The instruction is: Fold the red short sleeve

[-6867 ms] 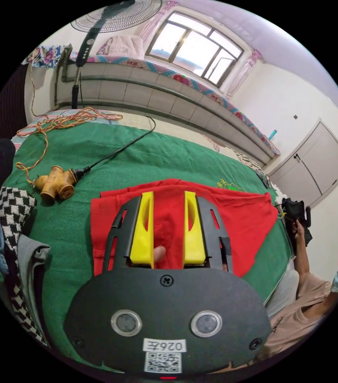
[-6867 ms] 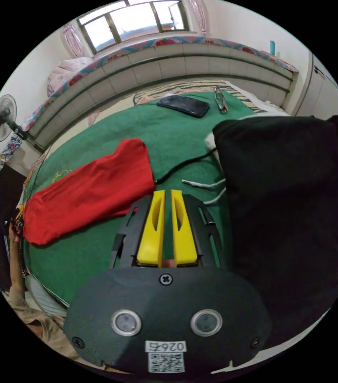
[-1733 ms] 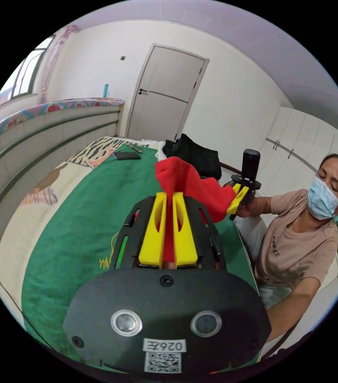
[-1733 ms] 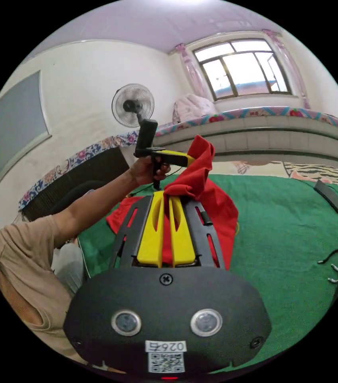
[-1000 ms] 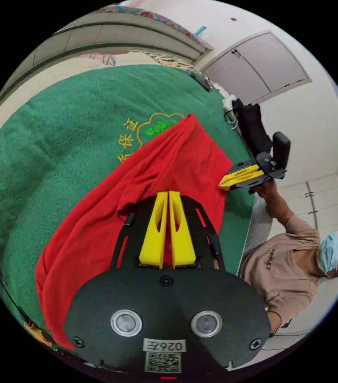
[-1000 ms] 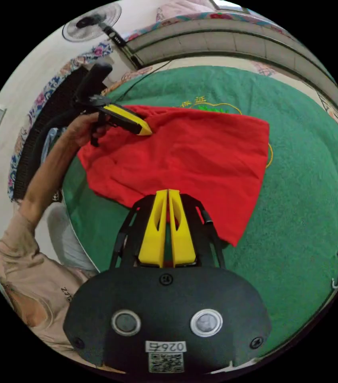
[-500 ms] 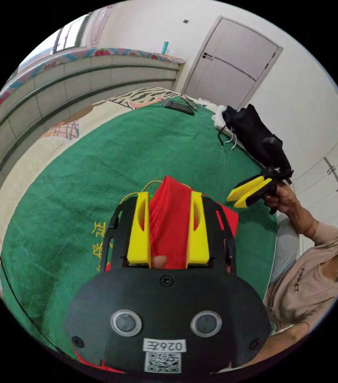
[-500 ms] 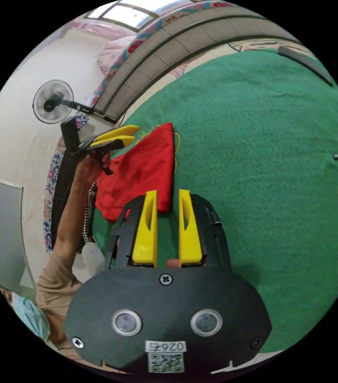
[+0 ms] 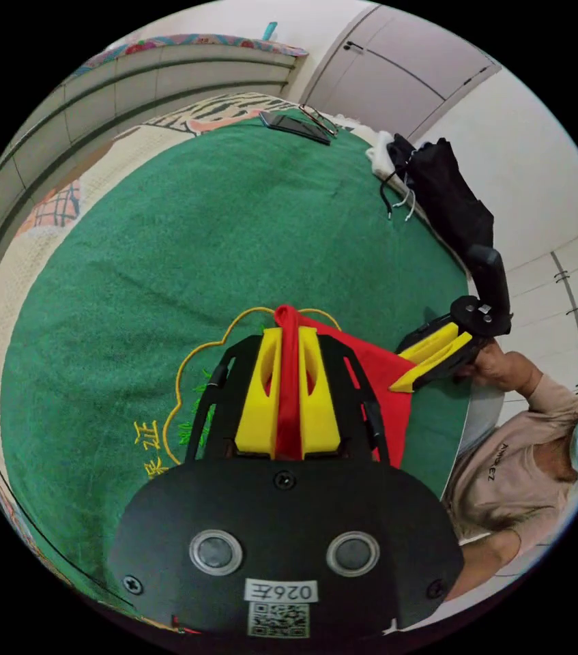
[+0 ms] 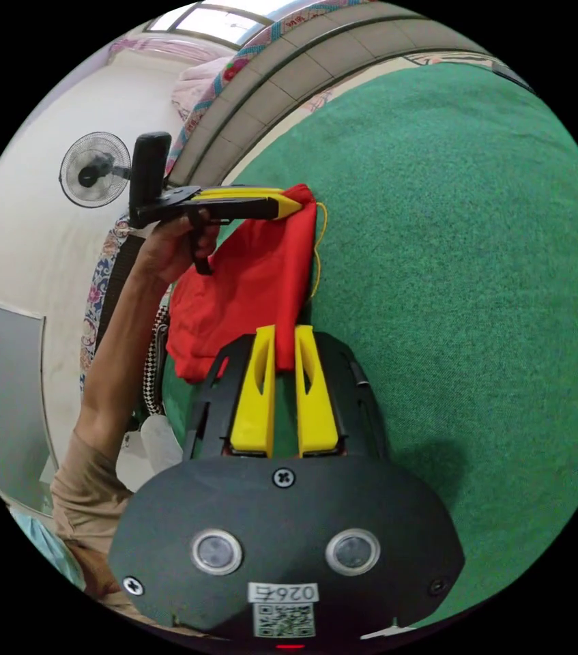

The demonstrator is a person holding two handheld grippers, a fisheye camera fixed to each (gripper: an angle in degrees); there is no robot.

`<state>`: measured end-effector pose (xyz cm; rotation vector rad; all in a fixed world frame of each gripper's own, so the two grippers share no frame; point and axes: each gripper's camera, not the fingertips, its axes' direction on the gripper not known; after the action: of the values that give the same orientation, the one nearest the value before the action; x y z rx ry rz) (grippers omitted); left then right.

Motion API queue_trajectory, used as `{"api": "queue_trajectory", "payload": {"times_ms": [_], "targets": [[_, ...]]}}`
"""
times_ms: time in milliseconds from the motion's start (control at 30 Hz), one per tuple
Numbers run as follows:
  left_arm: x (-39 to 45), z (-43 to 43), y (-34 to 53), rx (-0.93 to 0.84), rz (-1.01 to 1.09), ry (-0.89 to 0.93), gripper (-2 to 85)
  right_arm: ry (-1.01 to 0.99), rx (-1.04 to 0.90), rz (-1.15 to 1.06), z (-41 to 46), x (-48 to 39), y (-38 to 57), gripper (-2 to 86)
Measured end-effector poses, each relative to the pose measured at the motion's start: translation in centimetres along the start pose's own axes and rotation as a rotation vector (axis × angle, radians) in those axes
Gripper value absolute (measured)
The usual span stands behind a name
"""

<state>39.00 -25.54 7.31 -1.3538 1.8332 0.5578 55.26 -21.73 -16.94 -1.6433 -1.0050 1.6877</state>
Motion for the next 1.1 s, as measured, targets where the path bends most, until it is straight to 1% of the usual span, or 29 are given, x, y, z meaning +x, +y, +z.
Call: {"api": "queue_trajectory", "payload": {"times_ms": [33, 167, 233, 333, 500, 700, 800, 933, 1033, 1100], "targets": [[0.1, -0.2, 0.2, -0.008, -0.024, -0.001, 4.0, -0.006, -0.002, 0.0, -0.1, 0.0, 0.0, 0.3], [2.7, -1.7, 0.3, -0.033, 0.023, -0.079, 2.8, -0.075, -0.026, -0.029, -1.6, -0.2, 0.2, 0.0], [4.1, -2.8, 0.1, -0.041, 0.057, -0.09, 2.5, -0.053, -0.037, -0.068, -2.6, -0.9, 0.6, 0.0], [6.2, -5.3, -0.5, 0.001, 0.1, -0.061, 2.3, 0.049, -0.034, -0.116, -4.9, -2.0, 1.7, -0.1], [9.8, -9.1, -1.2, 0.127, 0.17, 0.03, 2.2, 0.036, 0.108, -0.088, -11.5, -1.6, 5.6, 0.0], [12.7, -12.7, 0.0, 0.247, 0.276, 0.133, 2.5, -0.025, 0.258, -0.103, -15.6, -3.4, 10.9, 0.0], [12.2, -15.3, 2.4, 0.307, 0.289, 0.182, 2.6, -0.077, 0.3, -0.166, -15.3, -6.3, 12.0, 0.0], [9.5, -20.6, 8.2, 0.413, 0.299, 0.254, 2.8, -0.148, 0.295, -0.256, -12.6, -11.1, 11.8, 0.0], [6.8, -25.0, 14.1, 0.507, 0.302, 0.279, 2.7, -0.203, 0.271, -0.331, -8.9, -15.6, 10.9, 0.0], [4.9, -27.3, 18.0, 0.56, 0.283, 0.281, 2.6, -0.229, 0.224, -0.379, -4.8, -19.2, 9.8, 0.0]]}}
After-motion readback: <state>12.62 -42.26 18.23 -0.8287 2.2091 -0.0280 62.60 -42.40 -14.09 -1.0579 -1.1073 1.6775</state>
